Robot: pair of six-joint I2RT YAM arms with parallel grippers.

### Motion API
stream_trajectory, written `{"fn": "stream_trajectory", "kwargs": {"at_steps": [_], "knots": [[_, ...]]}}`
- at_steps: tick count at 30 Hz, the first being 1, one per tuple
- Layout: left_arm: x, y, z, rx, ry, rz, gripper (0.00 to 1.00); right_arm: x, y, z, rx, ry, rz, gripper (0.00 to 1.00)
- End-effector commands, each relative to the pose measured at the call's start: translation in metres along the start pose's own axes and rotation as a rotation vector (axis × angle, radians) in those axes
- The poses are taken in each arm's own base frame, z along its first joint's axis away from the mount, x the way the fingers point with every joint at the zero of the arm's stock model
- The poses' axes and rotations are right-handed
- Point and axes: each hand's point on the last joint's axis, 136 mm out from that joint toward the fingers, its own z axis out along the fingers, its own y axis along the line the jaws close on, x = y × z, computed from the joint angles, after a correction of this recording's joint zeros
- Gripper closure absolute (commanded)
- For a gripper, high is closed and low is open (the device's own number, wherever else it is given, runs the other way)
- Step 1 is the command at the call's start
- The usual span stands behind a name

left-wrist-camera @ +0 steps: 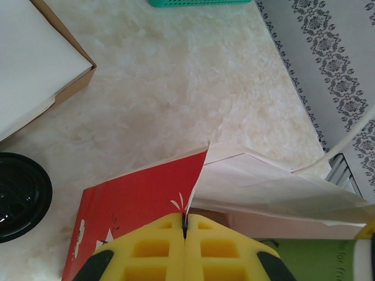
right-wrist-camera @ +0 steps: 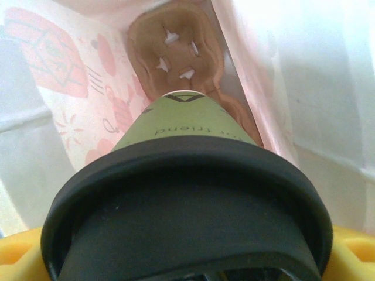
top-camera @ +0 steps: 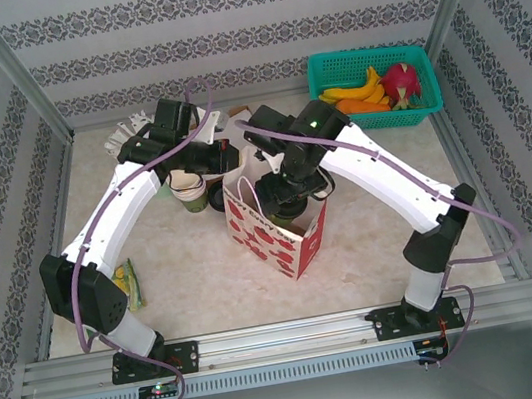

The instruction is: Pack the takeout coffee

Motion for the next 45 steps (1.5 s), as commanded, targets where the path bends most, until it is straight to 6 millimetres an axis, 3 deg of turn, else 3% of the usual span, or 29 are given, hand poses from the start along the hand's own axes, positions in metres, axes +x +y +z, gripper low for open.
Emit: {"fn": "stream_trajectory", "kwargs": {"at_steps": [1, 6, 15, 36, 45], "knots": [[-0.006, -0.006, -0.007, 0.031, -0.034, 0.034, 1.00, 0.006, -0.002, 0.000, 0.044, 0.041, -0.076, 0.33], [-0.007, -0.005, -0.006, 0.022, -0.030, 0.017, 1.00, 0.014, 0.006, 0.009, 0.044, 0.115, -0.133, 0.33], [-0.008, 0.002, -0.007, -0.016, -0.041, 0.052, 1.00, 0.021, -0.018, 0.016, 0.174, 0.182, -0.111, 0.32], [-0.011, 0.013, -0.015, -0.007, -0.051, -0.008, 1.00, 0.055, -0.036, 0.040, 0.247, 0.383, -0.131, 0.32], [-0.009, -0.006, -0.013, 0.120, -0.046, 0.017, 1.00, 0.040, -0.021, 0.059, 0.193, 0.380, -0.162, 0.32]]}}
